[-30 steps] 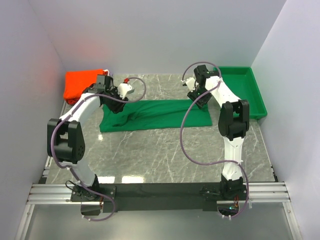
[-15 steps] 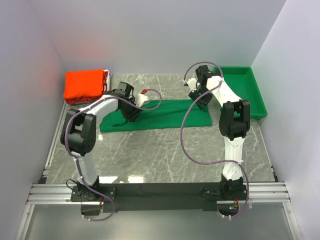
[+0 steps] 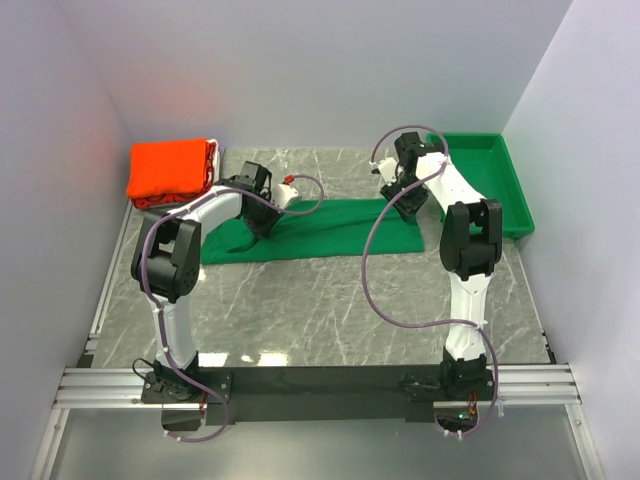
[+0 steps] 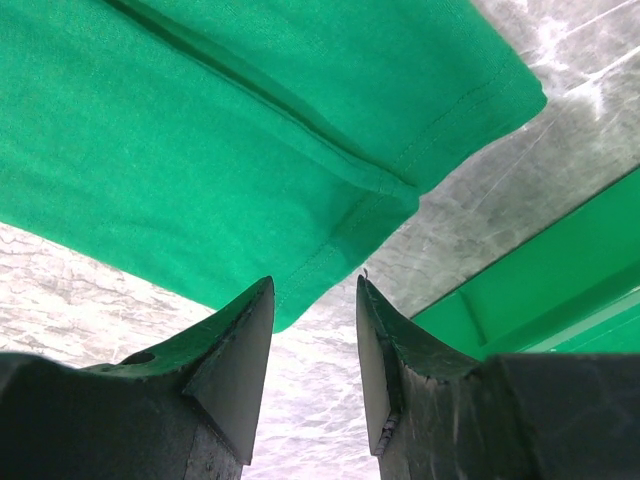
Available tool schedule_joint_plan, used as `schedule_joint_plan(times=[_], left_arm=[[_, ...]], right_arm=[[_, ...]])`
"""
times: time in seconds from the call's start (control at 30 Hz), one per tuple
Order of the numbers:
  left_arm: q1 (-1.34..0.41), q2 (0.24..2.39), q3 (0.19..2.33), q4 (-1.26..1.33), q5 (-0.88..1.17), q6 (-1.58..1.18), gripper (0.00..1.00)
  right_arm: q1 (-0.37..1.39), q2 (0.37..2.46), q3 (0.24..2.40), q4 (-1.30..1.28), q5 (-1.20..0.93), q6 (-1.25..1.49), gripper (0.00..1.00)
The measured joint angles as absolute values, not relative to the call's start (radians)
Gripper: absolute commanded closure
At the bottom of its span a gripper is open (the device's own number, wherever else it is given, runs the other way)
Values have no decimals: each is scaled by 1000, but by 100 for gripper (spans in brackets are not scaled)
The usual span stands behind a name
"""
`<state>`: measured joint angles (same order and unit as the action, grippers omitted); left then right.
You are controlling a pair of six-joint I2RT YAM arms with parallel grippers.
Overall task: Fold and stack the t-shirts
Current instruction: Fold the tshirt
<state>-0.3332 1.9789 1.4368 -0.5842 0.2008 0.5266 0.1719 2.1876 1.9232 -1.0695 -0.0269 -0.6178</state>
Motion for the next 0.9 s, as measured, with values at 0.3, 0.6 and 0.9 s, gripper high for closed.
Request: schedule_joint_plan(times=[0.3,0.6,0.9], left_arm=[[-335,1978,1501,-648,260,535,99],[-362,1978,1592,-766,423,529,96],[-362,2033,1613,-774,505,461,57]], right_arm=[[170,2188,1923,-1069,-26,-618,55],[169,2188,1923,-1069,-26,-618,55],[170,2188,1923,-1072,-29,-617,55]])
